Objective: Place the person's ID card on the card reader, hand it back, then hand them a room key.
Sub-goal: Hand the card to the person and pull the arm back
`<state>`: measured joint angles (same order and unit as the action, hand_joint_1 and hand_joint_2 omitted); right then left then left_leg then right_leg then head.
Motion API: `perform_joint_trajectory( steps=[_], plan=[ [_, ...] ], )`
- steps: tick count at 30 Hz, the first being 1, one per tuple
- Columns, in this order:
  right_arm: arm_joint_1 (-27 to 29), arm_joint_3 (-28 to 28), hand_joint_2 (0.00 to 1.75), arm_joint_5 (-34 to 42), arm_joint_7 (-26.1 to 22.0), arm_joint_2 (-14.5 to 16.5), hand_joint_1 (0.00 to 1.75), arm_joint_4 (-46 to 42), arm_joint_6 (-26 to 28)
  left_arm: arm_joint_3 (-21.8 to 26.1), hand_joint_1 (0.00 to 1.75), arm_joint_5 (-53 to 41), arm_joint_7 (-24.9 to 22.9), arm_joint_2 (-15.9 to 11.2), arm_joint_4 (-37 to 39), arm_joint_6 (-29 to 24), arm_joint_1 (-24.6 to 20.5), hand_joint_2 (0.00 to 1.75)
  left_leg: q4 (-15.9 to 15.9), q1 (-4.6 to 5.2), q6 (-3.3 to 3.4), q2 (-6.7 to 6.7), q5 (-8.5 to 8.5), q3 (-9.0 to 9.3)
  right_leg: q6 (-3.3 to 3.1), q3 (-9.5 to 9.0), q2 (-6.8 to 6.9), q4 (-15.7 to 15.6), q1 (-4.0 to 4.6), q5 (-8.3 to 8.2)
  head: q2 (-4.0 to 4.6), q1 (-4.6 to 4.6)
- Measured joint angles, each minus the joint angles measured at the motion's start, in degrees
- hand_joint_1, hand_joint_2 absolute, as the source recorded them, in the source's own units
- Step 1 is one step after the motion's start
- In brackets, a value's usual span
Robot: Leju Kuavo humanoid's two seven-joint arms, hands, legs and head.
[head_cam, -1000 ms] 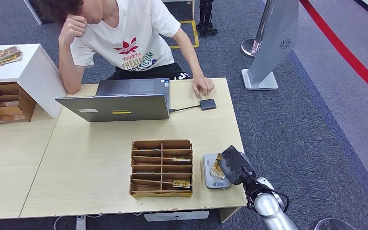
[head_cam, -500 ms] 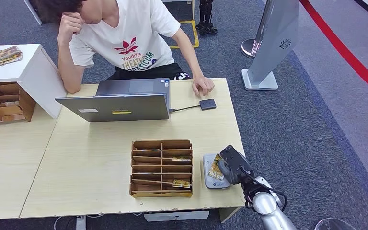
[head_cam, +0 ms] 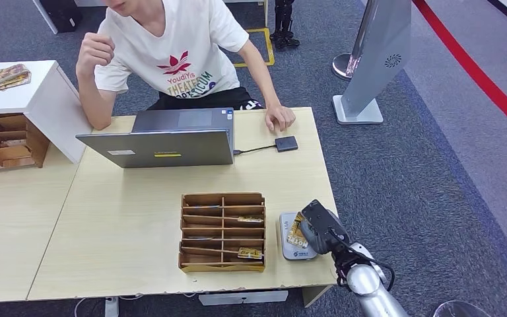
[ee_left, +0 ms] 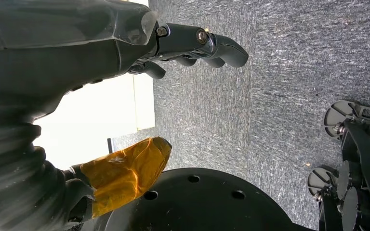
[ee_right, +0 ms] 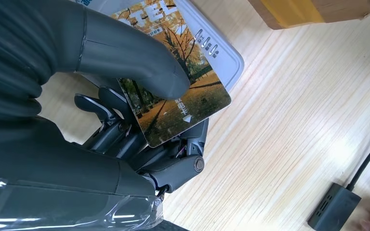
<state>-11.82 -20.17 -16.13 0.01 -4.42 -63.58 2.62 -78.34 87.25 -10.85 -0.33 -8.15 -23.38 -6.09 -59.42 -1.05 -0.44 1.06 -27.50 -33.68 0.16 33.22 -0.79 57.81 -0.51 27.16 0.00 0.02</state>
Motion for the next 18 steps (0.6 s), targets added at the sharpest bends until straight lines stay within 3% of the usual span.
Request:
perform_joint_trajectory(
  steps=[18],
  plan=[
    [-0.4,0.0,1.75,-1.0,0.4,0.0,1.75,0.6,0.7,0.0,0.0,0.0,0.0,0.0,0.0,0.1,0.0,1.75,0.0,0.0,0.0,0.0,0.0,0.0,0.0,0.0,0.0,0.0,0.0,0.0,0.0,0.0]
  ],
)
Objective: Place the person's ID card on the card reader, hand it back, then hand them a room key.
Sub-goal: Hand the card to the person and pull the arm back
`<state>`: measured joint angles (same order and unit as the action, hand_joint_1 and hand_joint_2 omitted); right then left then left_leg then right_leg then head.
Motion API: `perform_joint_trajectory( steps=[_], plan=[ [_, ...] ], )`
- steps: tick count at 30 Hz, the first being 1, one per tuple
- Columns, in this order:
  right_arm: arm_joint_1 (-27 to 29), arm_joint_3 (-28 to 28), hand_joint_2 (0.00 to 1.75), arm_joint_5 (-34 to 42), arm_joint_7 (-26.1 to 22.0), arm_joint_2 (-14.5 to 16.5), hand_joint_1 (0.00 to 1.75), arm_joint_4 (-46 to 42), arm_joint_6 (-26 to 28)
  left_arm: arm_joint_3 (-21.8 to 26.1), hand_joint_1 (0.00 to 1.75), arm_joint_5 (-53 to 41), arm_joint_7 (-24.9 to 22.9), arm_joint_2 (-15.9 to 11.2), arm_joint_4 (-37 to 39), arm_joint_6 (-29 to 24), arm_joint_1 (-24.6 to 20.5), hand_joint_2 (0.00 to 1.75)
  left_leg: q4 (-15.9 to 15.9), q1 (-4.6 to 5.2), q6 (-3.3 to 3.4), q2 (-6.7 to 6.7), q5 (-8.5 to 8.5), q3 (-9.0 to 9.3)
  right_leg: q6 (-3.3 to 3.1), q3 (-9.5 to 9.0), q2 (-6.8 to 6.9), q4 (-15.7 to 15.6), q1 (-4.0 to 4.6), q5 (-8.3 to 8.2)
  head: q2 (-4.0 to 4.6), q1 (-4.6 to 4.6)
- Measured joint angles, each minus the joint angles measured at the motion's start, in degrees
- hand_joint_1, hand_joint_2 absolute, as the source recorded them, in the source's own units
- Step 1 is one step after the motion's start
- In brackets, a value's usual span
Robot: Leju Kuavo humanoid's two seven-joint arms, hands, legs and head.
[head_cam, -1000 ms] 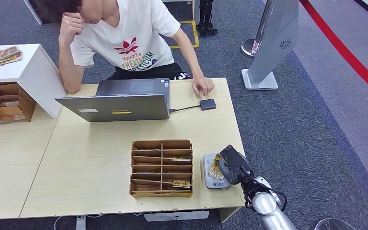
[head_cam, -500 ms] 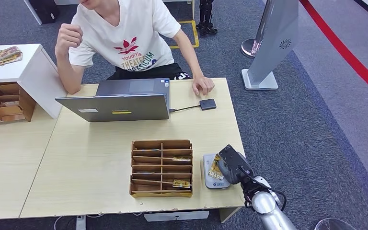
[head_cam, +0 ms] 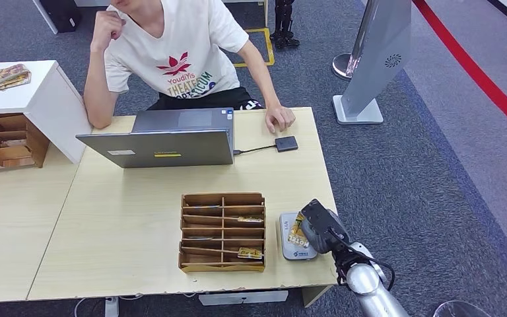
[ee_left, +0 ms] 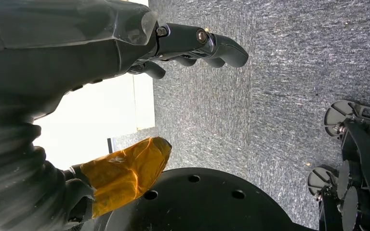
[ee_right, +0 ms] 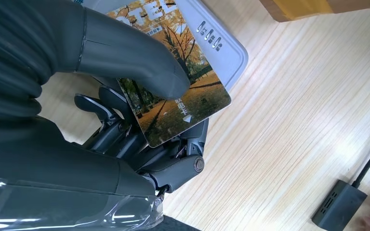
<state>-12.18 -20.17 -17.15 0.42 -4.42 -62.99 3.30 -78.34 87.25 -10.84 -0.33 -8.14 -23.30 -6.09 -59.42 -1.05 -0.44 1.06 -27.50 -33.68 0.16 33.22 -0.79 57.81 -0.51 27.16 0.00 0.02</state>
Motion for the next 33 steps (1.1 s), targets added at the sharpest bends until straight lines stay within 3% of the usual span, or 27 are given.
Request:
perform_joint_trajectory(
  steps=[33],
  plan=[
    [-0.1,0.0,1.75,-0.3,0.2,0.0,1.75,0.0,0.2,0.0,0.0,0.0,-0.2,0.0,0.0,0.0,0.0,1.75,0.0,0.0,0.0,0.0,0.0,0.0,0.0,0.0,0.0,0.0,0.0,0.0,0.0,0.0]
  ],
)
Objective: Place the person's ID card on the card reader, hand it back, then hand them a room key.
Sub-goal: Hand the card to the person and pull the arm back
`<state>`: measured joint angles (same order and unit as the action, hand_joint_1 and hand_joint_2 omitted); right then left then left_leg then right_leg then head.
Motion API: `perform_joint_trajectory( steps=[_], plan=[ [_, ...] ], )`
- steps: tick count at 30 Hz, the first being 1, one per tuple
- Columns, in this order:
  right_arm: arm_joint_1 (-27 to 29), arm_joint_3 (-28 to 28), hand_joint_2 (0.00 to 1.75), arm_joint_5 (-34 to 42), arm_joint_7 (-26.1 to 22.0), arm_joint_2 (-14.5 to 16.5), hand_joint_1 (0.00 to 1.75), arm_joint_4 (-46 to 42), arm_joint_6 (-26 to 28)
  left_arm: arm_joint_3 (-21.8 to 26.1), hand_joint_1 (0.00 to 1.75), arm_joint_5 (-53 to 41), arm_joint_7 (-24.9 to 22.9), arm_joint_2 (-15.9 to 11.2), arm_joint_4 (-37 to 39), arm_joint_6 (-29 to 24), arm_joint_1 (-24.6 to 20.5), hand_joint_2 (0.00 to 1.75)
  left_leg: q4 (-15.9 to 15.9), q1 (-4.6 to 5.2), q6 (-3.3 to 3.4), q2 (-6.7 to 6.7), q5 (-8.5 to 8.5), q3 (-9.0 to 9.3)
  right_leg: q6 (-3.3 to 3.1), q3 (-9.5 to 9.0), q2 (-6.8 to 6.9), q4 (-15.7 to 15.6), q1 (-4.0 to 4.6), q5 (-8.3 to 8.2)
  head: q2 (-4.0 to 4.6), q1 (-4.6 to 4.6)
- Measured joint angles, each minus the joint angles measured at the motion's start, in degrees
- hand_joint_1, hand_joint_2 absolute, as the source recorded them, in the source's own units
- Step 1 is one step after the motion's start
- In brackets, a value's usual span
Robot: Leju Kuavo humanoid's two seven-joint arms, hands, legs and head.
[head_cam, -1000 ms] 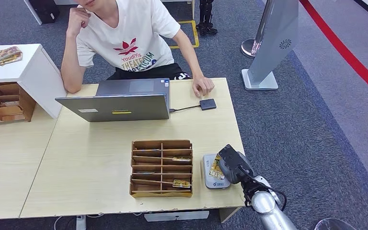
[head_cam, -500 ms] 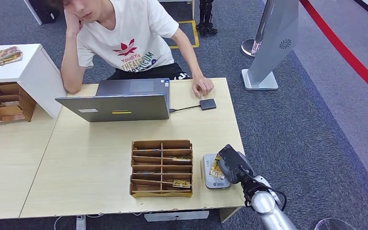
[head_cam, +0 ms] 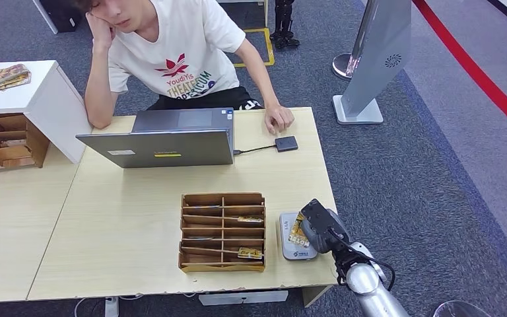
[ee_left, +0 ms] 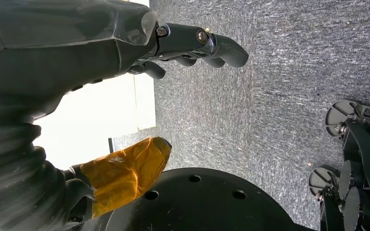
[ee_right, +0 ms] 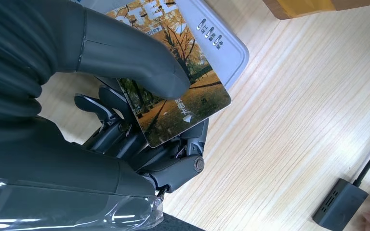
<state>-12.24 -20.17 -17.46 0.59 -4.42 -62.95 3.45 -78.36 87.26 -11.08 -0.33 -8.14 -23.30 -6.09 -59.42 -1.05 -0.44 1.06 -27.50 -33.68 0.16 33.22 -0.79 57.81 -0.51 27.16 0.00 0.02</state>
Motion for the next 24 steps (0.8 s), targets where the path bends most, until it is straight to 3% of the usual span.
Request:
perform_joint_trajectory(
  steps=[24],
  plan=[
    [-0.1,0.0,1.75,0.0,0.0,0.0,1.75,0.0,0.0,-0.3,0.0,0.0,0.0,0.0,0.0,0.1,0.0,1.75,0.0,0.0,0.0,0.0,0.0,0.0,0.0,0.0,0.0,0.0,0.0,0.0,0.0,0.0]
  ],
)
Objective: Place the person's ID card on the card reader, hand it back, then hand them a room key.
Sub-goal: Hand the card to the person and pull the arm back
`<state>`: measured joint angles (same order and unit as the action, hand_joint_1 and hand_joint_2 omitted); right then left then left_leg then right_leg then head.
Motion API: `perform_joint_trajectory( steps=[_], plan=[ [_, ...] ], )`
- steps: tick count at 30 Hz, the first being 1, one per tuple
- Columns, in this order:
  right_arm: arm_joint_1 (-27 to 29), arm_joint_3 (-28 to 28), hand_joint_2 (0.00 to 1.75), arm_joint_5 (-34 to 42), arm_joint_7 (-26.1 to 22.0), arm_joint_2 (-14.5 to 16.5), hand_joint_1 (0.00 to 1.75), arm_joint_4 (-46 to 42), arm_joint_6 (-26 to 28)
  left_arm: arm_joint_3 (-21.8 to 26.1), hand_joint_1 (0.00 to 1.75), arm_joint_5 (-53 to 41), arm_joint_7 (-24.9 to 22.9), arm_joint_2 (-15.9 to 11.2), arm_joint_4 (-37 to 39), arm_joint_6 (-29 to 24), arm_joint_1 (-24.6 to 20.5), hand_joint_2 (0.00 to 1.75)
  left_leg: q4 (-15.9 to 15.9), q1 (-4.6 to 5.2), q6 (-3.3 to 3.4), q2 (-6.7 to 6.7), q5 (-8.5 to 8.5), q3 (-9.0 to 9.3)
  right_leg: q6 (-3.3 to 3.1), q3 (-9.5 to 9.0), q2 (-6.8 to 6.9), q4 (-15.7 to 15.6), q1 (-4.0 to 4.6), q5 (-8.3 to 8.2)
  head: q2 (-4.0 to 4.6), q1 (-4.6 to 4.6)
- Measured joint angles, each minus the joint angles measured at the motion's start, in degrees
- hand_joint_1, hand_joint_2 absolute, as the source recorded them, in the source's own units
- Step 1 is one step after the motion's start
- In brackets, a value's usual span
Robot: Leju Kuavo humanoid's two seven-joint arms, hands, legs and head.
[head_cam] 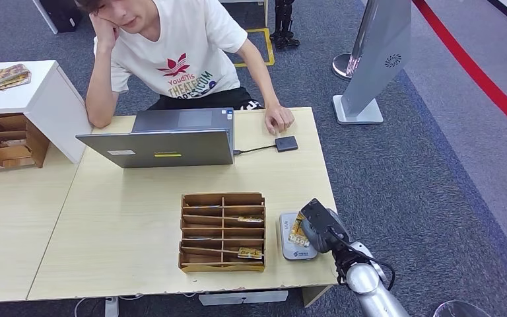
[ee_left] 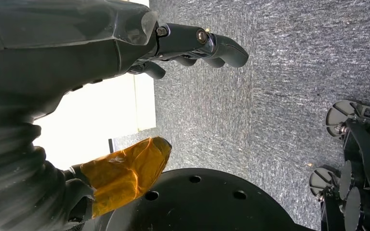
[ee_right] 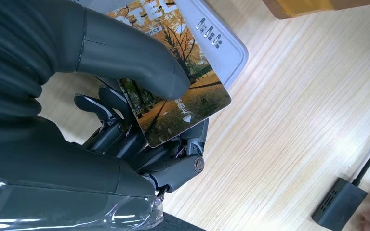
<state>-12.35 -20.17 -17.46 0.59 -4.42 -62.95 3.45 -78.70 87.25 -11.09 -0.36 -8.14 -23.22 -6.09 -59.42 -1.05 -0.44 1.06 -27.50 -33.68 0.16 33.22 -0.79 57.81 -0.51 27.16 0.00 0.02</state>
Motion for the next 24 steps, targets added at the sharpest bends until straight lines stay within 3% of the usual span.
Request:
perform_joint_trajectory(
  steps=[24],
  plan=[
    [-0.3,0.0,1.75,-0.2,0.0,0.0,1.75,0.0,0.0,-0.3,0.0,0.0,-0.6,-0.1,0.0,0.4,0.0,1.75,0.0,0.0,0.0,0.0,0.0,0.0,0.0,0.0,0.0,0.0,0.0,0.0,0.0,0.0]
  ],
)
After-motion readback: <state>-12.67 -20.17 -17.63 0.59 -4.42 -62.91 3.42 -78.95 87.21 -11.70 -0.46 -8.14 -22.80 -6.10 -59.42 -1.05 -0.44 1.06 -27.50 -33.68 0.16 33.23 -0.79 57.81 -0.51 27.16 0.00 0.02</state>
